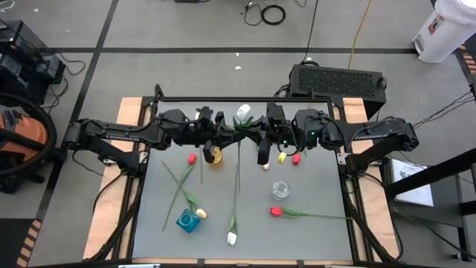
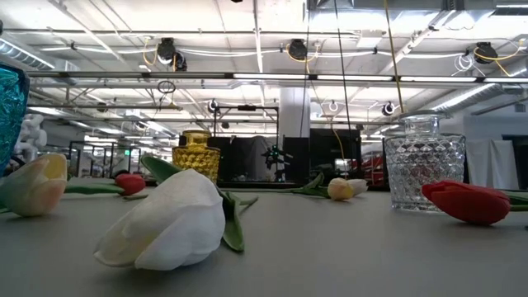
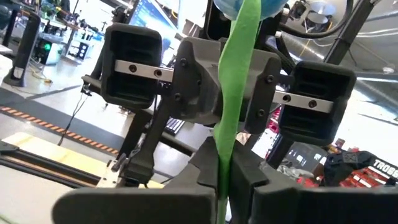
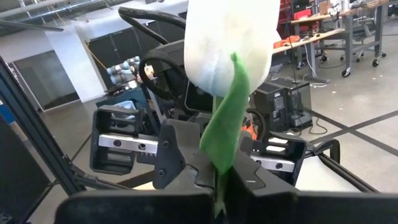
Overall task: Sort flowers into vase by color
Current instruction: Put the bottom right white tulip into the yellow vase
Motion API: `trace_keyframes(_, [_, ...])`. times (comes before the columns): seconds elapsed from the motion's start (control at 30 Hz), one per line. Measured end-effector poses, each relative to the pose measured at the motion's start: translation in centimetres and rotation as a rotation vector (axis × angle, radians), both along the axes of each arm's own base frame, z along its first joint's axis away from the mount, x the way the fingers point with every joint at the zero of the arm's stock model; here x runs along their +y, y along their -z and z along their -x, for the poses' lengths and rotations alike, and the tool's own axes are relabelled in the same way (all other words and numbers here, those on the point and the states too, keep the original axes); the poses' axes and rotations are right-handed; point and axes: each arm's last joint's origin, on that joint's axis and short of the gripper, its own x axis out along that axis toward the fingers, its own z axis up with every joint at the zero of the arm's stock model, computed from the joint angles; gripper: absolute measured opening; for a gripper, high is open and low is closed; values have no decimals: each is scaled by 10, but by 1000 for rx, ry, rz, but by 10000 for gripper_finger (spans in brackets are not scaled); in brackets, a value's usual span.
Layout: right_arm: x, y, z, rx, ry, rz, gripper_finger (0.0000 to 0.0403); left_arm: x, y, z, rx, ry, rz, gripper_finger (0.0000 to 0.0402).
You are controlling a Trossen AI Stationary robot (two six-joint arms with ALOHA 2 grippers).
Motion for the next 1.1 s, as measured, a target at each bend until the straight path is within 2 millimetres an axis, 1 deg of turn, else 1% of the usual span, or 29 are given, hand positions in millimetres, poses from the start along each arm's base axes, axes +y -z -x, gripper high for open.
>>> trace_keyframes(0.17, [0,0,0,1,-1,0,10,0,0,0,1,0,-6,10])
trace_keyframes(0.37, [0,1,0,13,-1,-3,42,0,3,0,28,-4,-34,10])
trace_keyframes(0.57, [-1,1,0,11,26,-13,91,0,7,-1,70,-15,-56,10])
trace_keyframes(0.73, [-1,1,0,13,31,-13,134,3,7,0,70,-26,-76,10])
trace_keyframes(0.87, [-1,3,1,33,34,-17,159,8,2,5,58,-58,-97,10])
trace_keyframes(0.97, [-2,5,3,63,65,-24,169,14,0,13,104,-84,-103,10])
trace_keyframes(1.1, [-1,1,13,73,84,-21,176,18,0,25,181,-113,-132,10])
